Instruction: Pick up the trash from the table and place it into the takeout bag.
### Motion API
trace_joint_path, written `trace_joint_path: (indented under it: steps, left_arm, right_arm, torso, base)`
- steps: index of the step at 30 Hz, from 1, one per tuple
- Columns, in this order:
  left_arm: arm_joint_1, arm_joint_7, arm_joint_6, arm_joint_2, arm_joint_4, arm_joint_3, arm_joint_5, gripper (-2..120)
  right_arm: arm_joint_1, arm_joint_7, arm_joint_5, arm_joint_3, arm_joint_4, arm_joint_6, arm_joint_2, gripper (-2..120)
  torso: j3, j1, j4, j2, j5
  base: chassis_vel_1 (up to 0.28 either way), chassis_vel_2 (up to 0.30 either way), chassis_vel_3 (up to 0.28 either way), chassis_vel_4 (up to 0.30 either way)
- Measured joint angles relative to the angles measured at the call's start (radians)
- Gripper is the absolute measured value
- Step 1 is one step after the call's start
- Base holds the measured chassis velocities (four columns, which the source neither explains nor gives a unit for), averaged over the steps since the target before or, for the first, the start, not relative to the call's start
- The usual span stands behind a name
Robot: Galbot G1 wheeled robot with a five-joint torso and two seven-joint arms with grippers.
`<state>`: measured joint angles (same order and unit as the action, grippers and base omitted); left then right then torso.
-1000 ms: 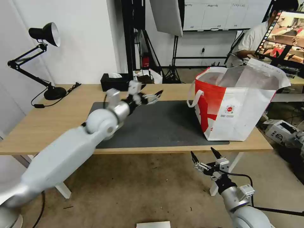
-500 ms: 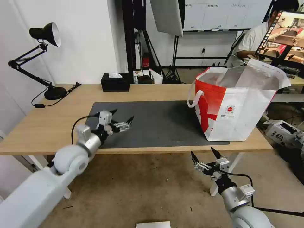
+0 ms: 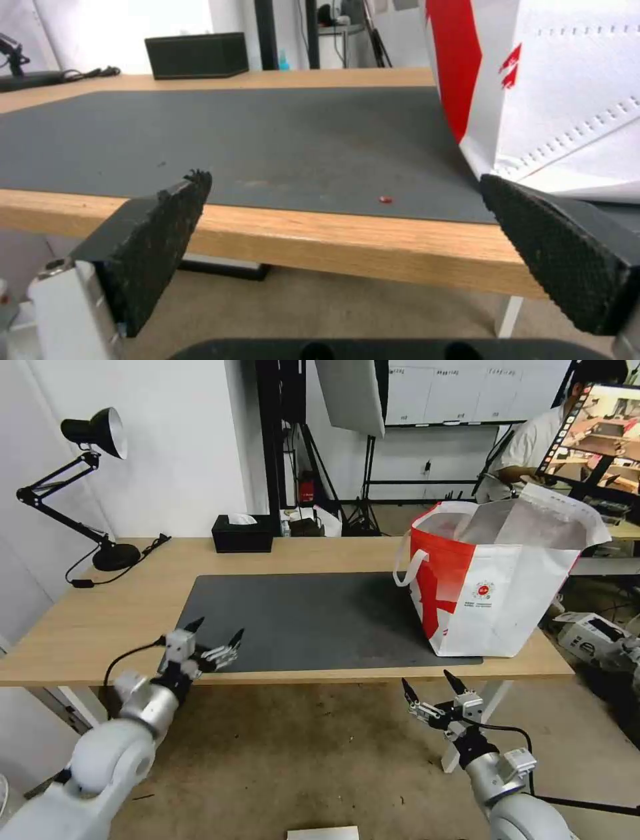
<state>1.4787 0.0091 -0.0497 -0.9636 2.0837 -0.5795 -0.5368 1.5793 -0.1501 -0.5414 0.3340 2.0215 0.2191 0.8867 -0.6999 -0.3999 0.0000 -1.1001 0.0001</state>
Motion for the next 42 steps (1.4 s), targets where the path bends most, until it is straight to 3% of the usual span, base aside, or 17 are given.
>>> trace_joint_path:
  steps: [13,26,33,42]
  left_arm:
    - [0.162,-0.053,0.179,-0.207,0.055,-0.057,0.187,100]
    - [0.265,-0.036,0.254,-0.322,0.058,-0.065,0.28,100]
    - [0.31,-0.006,0.283,-0.357,0.049,-0.086,0.287,100]
    - [0.339,-0.011,0.296,-0.374,0.041,-0.11,0.286,100]
  right_arm:
    - [0.0,0.0,0.0,0.0,0.0,0.0,0.0,100]
    - [0.0,0.0,0.0,0.0,0.0,0.0,0.0,100]
    - [0.0,0.0,0.0,0.0,0.0,0.0,0.0,100]
    - [0.0,0.0,0.0,0.0,0.0,0.0,0.0,100]
  torso:
    - [0.0,0.0,0.0,0.0,0.0]
    - [0.0,0.0,0.0,0.0,0.0]
    - [0.0,0.0,0.0,0.0,-0.0001]
    - [0.0,0.0,0.0,0.0,0.0]
  base:
    - [0.0,0.0,0.0,0.0]
    - [0.0,0.0,0.0,0.0]
    - [0.0,0.0,0.0,0.0]
    - [0.0,0.0,0.0,0.0]
